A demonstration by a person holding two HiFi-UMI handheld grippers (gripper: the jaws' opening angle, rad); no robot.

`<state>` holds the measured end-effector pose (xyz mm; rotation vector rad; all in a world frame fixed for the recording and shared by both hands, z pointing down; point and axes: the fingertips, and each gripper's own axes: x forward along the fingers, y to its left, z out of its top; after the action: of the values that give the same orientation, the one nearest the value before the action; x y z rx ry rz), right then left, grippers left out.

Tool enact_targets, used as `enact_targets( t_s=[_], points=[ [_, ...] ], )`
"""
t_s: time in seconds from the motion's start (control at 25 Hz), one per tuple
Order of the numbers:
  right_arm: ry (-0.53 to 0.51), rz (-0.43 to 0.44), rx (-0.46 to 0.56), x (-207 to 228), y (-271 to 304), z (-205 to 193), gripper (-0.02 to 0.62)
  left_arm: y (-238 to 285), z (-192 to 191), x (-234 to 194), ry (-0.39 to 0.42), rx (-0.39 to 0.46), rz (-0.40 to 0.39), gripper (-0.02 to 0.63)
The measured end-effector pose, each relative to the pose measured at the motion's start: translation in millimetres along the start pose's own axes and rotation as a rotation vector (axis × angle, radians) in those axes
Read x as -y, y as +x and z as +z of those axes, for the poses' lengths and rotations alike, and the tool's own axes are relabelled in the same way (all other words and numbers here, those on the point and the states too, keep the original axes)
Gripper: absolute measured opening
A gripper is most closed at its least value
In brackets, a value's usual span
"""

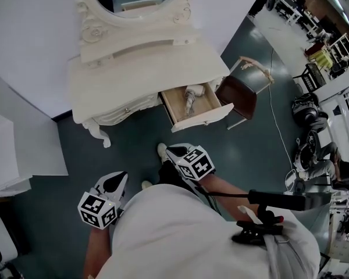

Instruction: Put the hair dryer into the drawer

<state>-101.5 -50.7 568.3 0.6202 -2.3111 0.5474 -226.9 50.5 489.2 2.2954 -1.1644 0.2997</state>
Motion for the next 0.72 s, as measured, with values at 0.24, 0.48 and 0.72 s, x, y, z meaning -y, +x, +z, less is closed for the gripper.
enact_targets(
  t_s=[0.24, 0.48, 0.72],
  points=[
    [-0.046, 0.014, -0.002, -8.9, 3.1, 0.9, 0.0, 1.4, -0.5, 0.2, 0.0, -0.003, 0.001, 0.0],
    [-0.06, 0.012, 0.001, -11.5, -1.2, -2.1, 0.0, 4.3, -1.4, 5.5, 0.006, -0.012, -0.008, 0.0],
    [-0.054, 0.011, 0.004, -9.6, -5.6, -10.1, 0.0, 8.9, -3.5, 11.8, 0.013, -0.024, -0.016, 0.0]
  ],
)
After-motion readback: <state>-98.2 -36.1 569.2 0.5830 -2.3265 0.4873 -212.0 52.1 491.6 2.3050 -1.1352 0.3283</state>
